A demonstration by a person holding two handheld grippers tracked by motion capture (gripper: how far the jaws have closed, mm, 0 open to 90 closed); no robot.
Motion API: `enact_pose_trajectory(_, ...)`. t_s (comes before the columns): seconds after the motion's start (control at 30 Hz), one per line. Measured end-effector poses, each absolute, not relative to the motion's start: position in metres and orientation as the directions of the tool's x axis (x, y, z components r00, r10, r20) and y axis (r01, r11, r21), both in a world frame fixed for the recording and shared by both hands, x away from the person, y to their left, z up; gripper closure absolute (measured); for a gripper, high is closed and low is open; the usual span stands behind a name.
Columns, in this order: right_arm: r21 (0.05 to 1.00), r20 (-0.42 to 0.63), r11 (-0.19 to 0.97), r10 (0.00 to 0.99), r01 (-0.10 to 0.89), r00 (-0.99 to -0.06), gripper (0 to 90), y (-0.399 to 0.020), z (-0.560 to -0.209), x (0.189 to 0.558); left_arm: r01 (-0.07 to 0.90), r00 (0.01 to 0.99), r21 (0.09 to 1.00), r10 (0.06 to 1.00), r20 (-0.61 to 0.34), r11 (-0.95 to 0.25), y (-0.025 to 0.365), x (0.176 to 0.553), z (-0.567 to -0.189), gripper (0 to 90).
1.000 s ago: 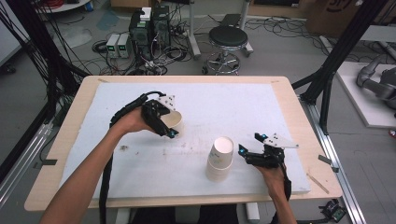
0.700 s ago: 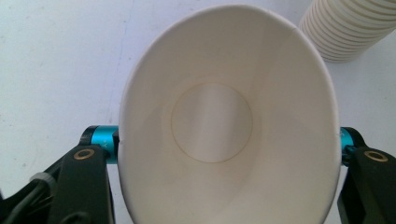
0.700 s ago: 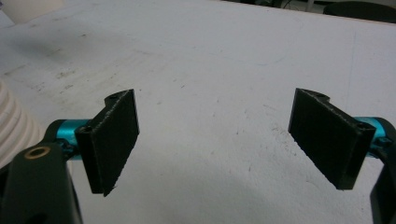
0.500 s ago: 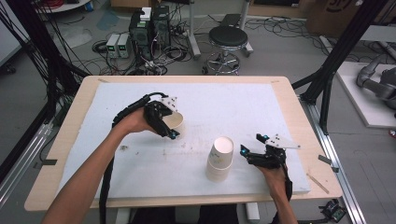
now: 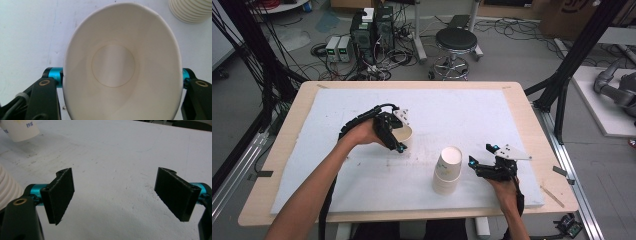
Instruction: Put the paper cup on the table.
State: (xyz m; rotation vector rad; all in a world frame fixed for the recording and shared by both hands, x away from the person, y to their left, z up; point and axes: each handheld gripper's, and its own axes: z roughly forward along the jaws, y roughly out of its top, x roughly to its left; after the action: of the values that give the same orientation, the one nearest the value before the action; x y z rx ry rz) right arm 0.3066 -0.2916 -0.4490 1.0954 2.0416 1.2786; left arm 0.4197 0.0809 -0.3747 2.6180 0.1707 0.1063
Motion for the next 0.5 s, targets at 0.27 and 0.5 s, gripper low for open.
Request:
enact_pose_trajectory(0.27, 0.898, 0.008, 0.240, 0.829, 0.368, -0.560, 16.4, -0.292, -0.449, 0.306, 0.102, 0.990, 0.447, 0.136, 0.044, -0.889, 0.071, 0.422, -0.387, 32.7)
enact_pose_trajectory(0.5, 0.900, 0.006, 0.241, 0.828, 0.364, -0.561, 16.4, -0.292, -0.449, 0.306, 0.096, 0.991, 0.429, 0.125, 0.041, -0.898, 0.065, 0.422, -0.392, 32.7)
